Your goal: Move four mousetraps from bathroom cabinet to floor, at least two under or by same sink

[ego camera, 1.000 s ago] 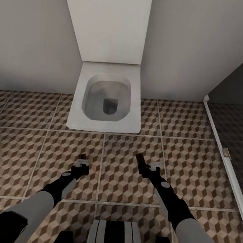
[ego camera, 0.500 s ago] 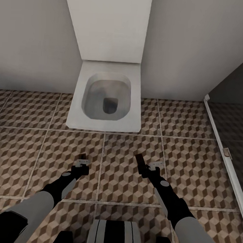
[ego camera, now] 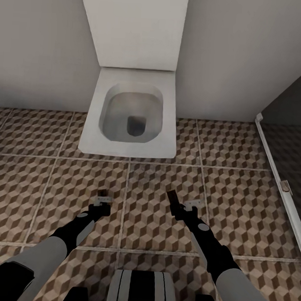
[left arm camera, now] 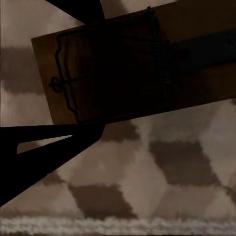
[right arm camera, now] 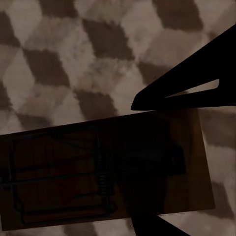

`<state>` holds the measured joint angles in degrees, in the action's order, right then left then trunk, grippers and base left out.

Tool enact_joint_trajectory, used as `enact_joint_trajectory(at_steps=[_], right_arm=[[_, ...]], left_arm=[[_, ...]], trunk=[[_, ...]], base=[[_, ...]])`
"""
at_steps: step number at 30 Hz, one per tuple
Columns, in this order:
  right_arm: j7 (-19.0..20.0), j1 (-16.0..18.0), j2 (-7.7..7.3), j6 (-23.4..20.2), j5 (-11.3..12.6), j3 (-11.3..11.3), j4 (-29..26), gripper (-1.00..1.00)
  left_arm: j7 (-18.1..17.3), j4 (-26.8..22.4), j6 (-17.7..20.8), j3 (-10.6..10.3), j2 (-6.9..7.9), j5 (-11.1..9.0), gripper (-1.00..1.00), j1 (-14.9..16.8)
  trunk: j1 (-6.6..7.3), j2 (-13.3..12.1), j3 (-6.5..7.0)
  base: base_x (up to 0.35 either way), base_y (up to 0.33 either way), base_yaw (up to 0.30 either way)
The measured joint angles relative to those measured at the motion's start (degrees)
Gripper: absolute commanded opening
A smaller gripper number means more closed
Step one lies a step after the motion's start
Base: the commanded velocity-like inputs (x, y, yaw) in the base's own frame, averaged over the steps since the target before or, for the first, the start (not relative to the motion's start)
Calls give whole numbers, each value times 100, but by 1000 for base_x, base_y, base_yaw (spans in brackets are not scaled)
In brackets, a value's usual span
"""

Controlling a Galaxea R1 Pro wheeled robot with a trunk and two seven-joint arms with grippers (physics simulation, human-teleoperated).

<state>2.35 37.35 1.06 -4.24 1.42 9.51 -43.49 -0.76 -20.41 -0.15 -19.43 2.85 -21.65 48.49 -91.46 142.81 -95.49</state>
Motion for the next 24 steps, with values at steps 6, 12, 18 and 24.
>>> enact_joint_trajectory(at_steps=[6, 12, 18, 24], right_arm=[[-4, 0, 0, 0, 0, 1, 0, -100], [0, 0, 2, 0, 0, 7, 1, -100], [1, 0, 5, 5, 2, 9, 5, -100], [1, 0, 8, 8, 0, 17, 8, -100]], left_arm=[[0, -28, 4, 1, 0, 0, -100, 0], [0, -31, 6, -1, 0, 0, -100, 0], [0, -30, 1, -4, 5, 1, -100, 0], [0, -15, 6, 4, 16, -7, -100, 0]], trunk=[[-36, 48, -129], [-51, 56, -262], [-53, 58, -284], [-53, 58, -284]], base=[[0, 0, 0], [0, 0, 0], [0, 0, 0], [0, 0, 0]])
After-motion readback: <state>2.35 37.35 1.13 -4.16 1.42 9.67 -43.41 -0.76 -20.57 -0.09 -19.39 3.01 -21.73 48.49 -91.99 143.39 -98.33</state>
